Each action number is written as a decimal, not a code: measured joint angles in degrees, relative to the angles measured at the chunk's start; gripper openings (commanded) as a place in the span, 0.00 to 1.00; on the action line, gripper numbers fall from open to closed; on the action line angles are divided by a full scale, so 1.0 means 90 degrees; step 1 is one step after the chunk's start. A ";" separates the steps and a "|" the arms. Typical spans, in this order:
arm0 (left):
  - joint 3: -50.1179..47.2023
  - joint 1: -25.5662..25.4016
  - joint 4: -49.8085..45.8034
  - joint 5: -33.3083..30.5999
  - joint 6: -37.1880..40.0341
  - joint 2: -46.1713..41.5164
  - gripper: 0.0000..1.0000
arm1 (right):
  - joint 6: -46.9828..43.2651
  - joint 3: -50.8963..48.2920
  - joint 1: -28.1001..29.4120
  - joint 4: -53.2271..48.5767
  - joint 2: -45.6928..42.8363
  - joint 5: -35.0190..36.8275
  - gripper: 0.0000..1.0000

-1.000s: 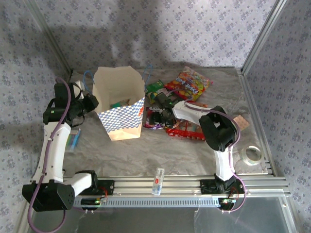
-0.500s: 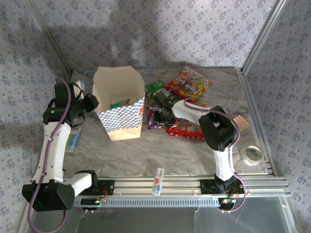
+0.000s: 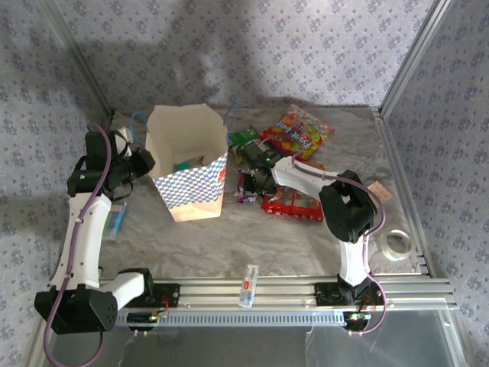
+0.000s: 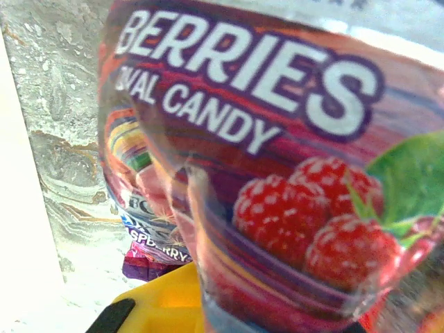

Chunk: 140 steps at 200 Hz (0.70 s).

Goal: Place the snacks into the paper bag

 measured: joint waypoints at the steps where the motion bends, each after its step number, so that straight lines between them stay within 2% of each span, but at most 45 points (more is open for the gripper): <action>1: 0.0000 0.0000 0.0002 0.0000 0.0000 0.0000 0.18 | 0.0000 0.0000 0.0000 -0.0007 -0.0012 0.0005 0.00; 140: -0.0012 0.0000 0.0000 0.0002 -0.0002 -0.0029 0.18 | -0.0454 0.0345 0.0000 -0.0585 -0.1724 0.0736 0.00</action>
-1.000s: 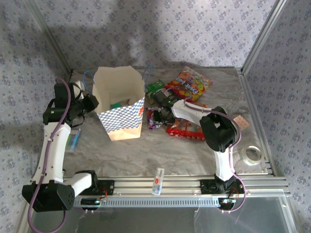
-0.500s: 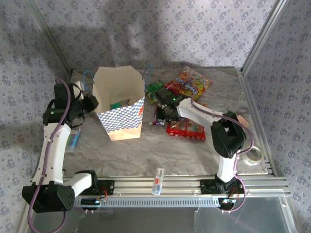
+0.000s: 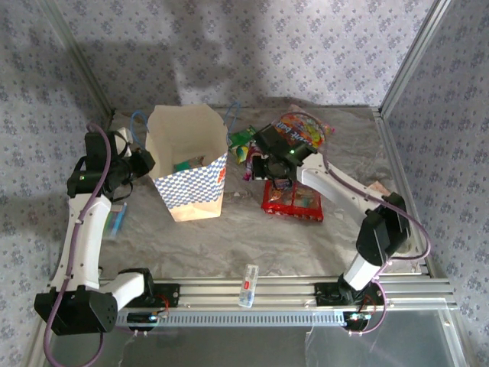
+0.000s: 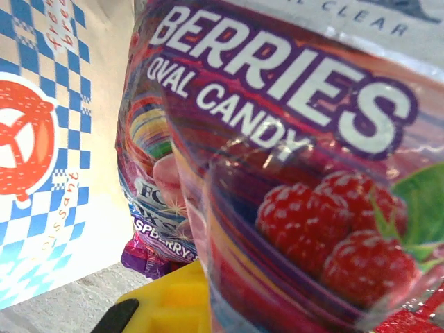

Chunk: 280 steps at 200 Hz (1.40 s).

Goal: Place the snacks into the paper bag

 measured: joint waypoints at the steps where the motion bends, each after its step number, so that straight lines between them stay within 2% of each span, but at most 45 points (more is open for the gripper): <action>1: 0.0002 0.0000 0.0000 0.0000 0.0000 -0.0002 0.18 | -0.0002 0.0000 0.0000 -0.0005 -0.0015 0.0007 0.00; 138: 0.0000 0.0000 -0.0075 0.0000 0.0000 -0.0083 0.18 | -0.0403 0.0449 0.0000 -0.0410 -0.0979 0.0777 0.00; 280: 0.0002 0.0000 -0.0102 0.0000 0.0002 -0.0085 0.18 | -0.0952 0.1273 0.0245 -0.0452 -0.1260 0.1093 0.00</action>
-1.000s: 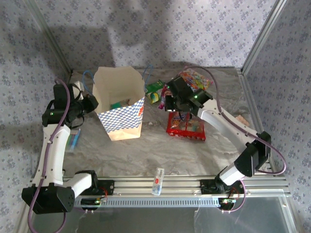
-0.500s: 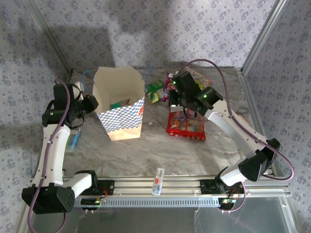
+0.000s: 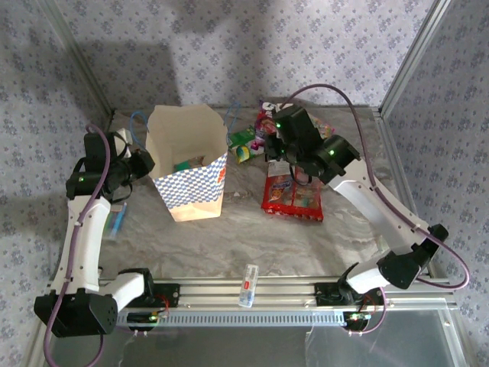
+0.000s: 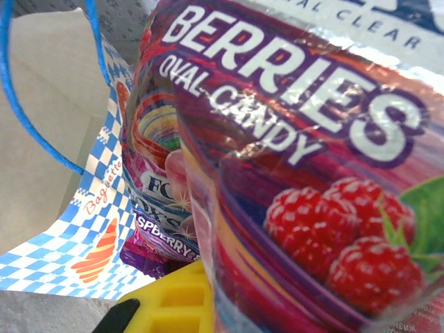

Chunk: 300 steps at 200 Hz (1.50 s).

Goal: Place the snacks into the paper bag

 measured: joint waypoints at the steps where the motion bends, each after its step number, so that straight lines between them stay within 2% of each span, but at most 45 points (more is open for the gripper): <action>1: 0.0000 0.0000 0.0000 0.0000 0.0000 0.0000 0.18 | -0.0002 0.0002 0.0005 0.0005 -0.0002 0.0005 0.00; 198: 0.0398 0.0000 0.0034 0.0277 -0.0078 0.0223 0.22 | -0.0952 0.1168 0.0828 0.0663 0.0068 0.0359 0.00; 242: 0.0398 0.0000 0.0056 0.0323 -0.0148 0.0313 0.22 | -0.1095 0.1753 0.0882 0.0828 0.0622 0.0248 0.00; 300: 0.0398 -0.0002 0.0136 0.0389 -0.0219 0.0352 0.23 | -0.1219 0.2856 0.0984 0.0753 0.1892 -0.0109 0.00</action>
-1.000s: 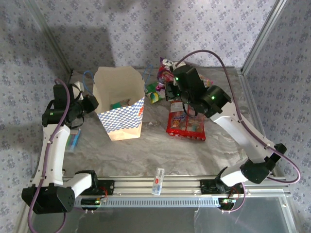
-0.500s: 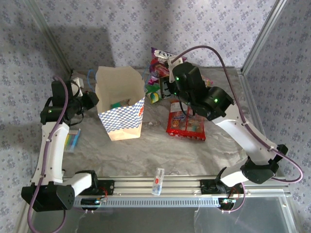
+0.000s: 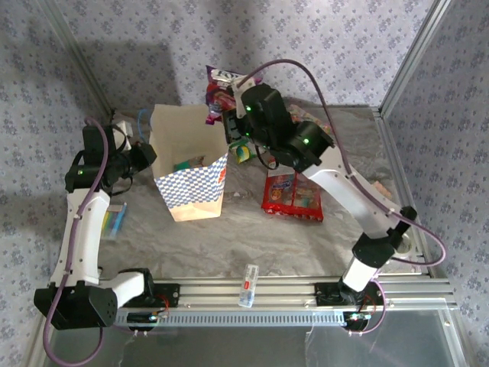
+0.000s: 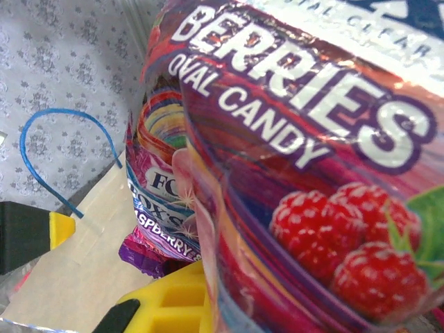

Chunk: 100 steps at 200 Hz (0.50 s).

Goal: Place the snacks into the paper bag

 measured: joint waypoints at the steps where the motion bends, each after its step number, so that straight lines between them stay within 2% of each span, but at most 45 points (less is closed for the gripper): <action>1: 0.0000 0.0000 -0.0002 0.0002 -0.0002 0.0000 0.23 | -0.0002 0.0015 0.0002 -0.0007 0.0017 -0.0005 0.00; 43: 0.0036 -0.0015 0.0000 0.0049 -0.0024 0.0022 0.29 | -0.0041 0.0619 0.0051 -0.0265 0.0719 -0.0100 0.00; 100: 0.0109 -0.0143 -0.0005 -0.0007 -0.0024 0.0165 0.25 | -0.0063 0.0964 0.0051 -0.0466 0.1069 -0.0134 0.00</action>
